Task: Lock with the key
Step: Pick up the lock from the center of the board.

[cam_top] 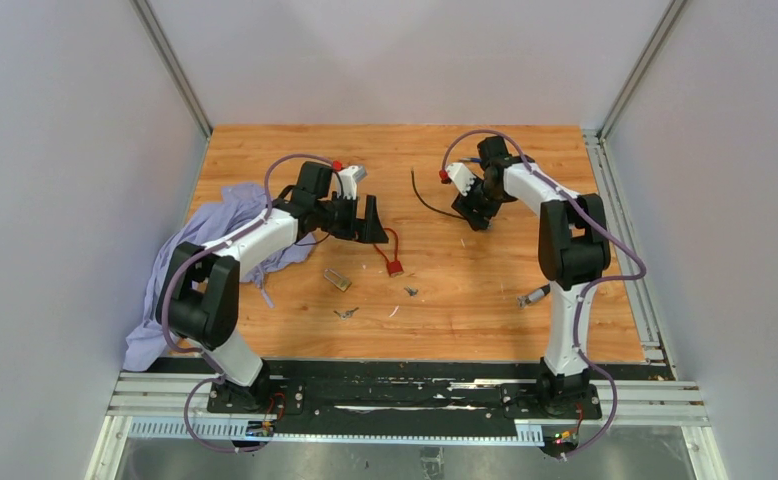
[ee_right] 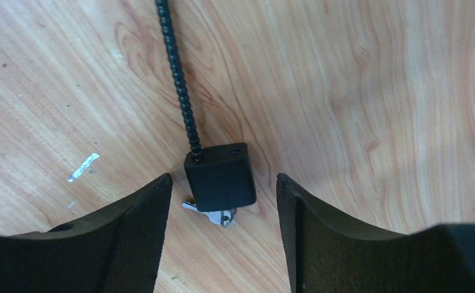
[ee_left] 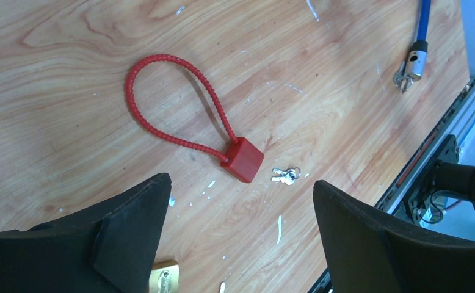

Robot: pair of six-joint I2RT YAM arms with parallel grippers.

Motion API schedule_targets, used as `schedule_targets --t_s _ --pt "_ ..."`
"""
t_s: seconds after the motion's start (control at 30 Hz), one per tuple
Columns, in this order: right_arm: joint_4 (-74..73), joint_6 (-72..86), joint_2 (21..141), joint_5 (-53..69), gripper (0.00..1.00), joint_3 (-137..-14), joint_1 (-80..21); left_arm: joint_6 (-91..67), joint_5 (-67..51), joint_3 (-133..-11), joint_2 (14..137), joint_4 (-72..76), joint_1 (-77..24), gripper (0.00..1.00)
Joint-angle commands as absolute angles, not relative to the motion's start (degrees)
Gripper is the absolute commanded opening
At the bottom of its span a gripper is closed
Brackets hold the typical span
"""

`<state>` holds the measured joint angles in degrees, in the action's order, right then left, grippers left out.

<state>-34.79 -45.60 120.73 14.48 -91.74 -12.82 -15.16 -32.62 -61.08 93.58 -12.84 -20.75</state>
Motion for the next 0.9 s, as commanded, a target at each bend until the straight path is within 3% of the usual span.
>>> schedule_targets --t_s 0.0,0.17,0.37,0.5,0.63,0.87 --pt "-41.7 -52.1 124.1 19.1 0.61 -95.0 -11.9 -14.8 -34.9 -62.2 92.3 -10.8 -20.5 0.91" --pt "-44.0 -53.9 125.5 20.3 0.51 -95.5 -11.9 -14.2 -34.1 -62.6 92.1 -11.3 -20.4 0.92" --pt "-43.7 -53.0 124.5 19.5 0.23 -94.1 -11.6 -11.1 -29.3 -64.1 90.5 -14.1 -20.2 0.93" --pt "-42.8 -50.6 120.1 20.6 0.16 -91.6 -11.7 -8.7 -25.0 -65.8 89.0 -16.7 -20.0 1.00" --pt "-41.0 -46.9 112.2 23.7 0.09 -87.6 -12.5 -6.1 -23.0 -69.5 89.0 -21.6 -18.2 0.98" --pt "-31.9 -39.7 95.8 28.0 0.01 -76.7 -15.1 -4.8 -33.1 -75.7 90.6 -25.8 -14.2 0.98"
